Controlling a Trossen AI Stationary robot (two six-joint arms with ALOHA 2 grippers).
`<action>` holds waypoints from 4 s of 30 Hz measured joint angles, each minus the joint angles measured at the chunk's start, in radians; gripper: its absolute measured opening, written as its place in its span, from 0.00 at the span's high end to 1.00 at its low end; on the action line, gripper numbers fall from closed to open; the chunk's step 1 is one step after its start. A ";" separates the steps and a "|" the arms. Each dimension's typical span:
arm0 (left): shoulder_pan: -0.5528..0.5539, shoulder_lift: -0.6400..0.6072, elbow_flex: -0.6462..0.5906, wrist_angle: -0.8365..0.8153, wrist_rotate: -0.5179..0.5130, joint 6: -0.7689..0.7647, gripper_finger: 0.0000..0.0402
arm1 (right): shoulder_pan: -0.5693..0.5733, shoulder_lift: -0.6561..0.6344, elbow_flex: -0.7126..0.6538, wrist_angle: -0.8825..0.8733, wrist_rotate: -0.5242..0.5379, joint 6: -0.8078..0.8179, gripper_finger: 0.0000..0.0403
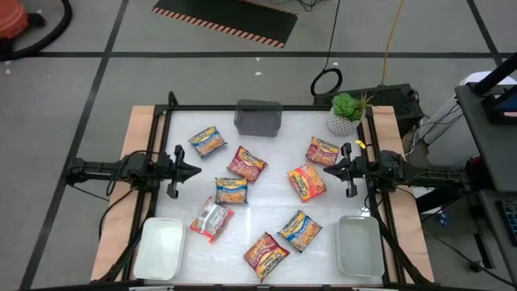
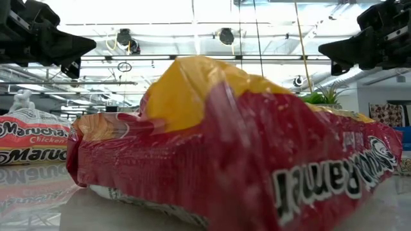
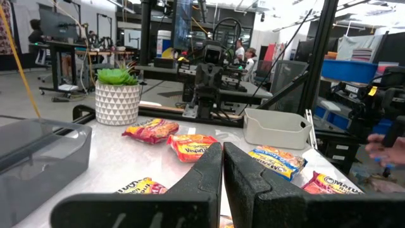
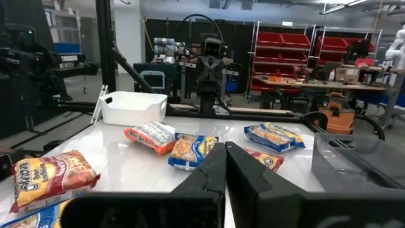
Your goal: Sort Maruchan noodles
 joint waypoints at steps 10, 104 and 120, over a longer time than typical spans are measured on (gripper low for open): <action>0.000 0.000 0.000 0.000 0.000 0.000 0.95 | 0.000 0.000 0.000 0.004 0.000 0.001 1.00; 0.001 0.002 0.000 -0.026 -0.141 0.245 0.95 | 0.586 1.219 0.831 -0.821 0.498 0.662 0.80; 0.001 0.002 0.000 -0.037 -0.079 0.181 0.95 | 0.616 1.386 0.831 -0.870 0.469 0.595 0.80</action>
